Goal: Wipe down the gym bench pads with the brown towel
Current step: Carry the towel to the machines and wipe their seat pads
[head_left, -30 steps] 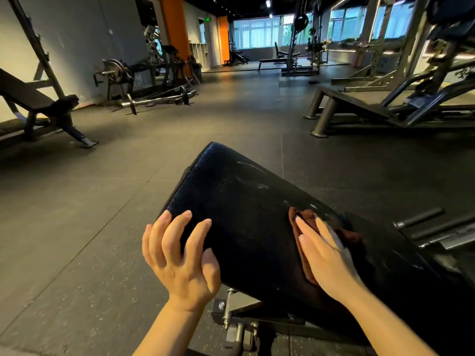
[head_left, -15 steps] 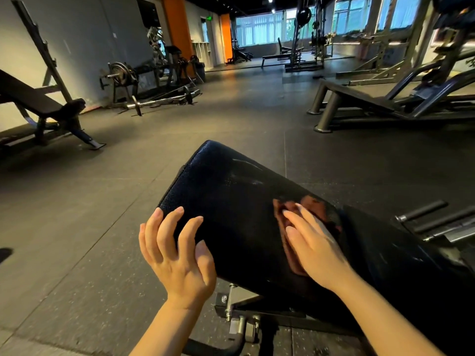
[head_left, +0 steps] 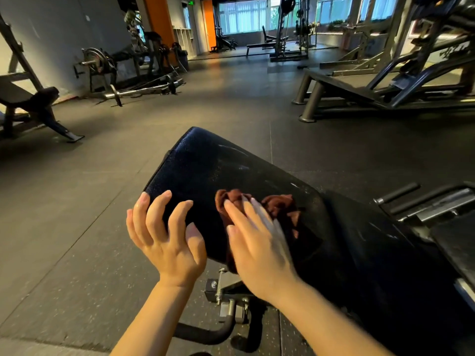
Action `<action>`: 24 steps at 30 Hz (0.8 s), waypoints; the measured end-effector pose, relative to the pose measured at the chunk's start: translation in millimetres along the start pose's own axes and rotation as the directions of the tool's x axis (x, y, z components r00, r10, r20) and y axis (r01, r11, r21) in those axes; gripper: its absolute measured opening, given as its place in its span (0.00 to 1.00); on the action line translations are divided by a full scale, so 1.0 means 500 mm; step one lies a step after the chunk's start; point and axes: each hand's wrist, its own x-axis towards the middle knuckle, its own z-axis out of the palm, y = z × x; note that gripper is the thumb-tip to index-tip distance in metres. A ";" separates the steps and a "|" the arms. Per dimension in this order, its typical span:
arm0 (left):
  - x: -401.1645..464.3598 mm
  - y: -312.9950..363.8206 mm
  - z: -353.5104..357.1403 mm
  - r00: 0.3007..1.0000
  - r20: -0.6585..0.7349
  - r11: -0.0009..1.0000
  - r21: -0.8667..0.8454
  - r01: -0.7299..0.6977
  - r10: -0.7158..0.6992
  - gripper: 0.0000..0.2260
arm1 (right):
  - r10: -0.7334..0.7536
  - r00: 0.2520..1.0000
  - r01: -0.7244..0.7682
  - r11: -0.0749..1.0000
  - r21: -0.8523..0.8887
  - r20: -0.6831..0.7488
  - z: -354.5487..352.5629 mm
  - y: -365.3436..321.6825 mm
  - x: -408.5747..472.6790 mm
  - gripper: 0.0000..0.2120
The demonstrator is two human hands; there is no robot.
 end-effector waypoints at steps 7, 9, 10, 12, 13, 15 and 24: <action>-0.002 -0.005 -0.002 1.000 -0.020 0.999 -0.032 -0.020 0.019 0.16 | -0.037 0.974 0.014 0.994 -0.106 -0.222 0.012 0.102 -0.056 0.25; -0.001 -0.004 -0.001 1.000 -0.024 0.999 -0.043 -0.020 0.019 0.16 | 0.035 0.965 -0.062 0.993 -0.097 -0.261 0.004 0.148 -0.090 0.25; -0.002 -0.005 -0.002 0.999 -0.026 0.998 -0.050 -0.024 0.023 0.16 | 0.051 0.959 -0.083 0.991 -0.102 -0.280 0.003 0.167 -0.106 0.24; -0.005 -0.009 0.000 0.998 -0.044 0.997 -0.054 -0.046 0.043 0.16 | 0.042 0.963 -0.085 0.985 -0.152 -0.267 0.000 0.193 -0.131 0.24; -0.004 -0.012 0.003 0.997 -0.055 0.997 -0.051 -0.057 0.054 0.15 | 0.021 0.971 -0.066 0.981 -0.182 -0.237 -0.002 0.198 -0.134 0.24; -0.005 -0.015 0.009 0.996 -0.068 0.997 -0.050 -0.058 0.055 0.15 | -0.039 0.980 -0.004 0.978 -0.210 -0.197 -0.003 0.193 -0.124 0.24; -0.005 -0.022 0.009 0.995 -0.066 0.996 -0.043 -0.082 0.079 0.14 | -0.139 0.978 0.118 0.983 -0.139 -0.154 0.024 0.045 -0.026 0.26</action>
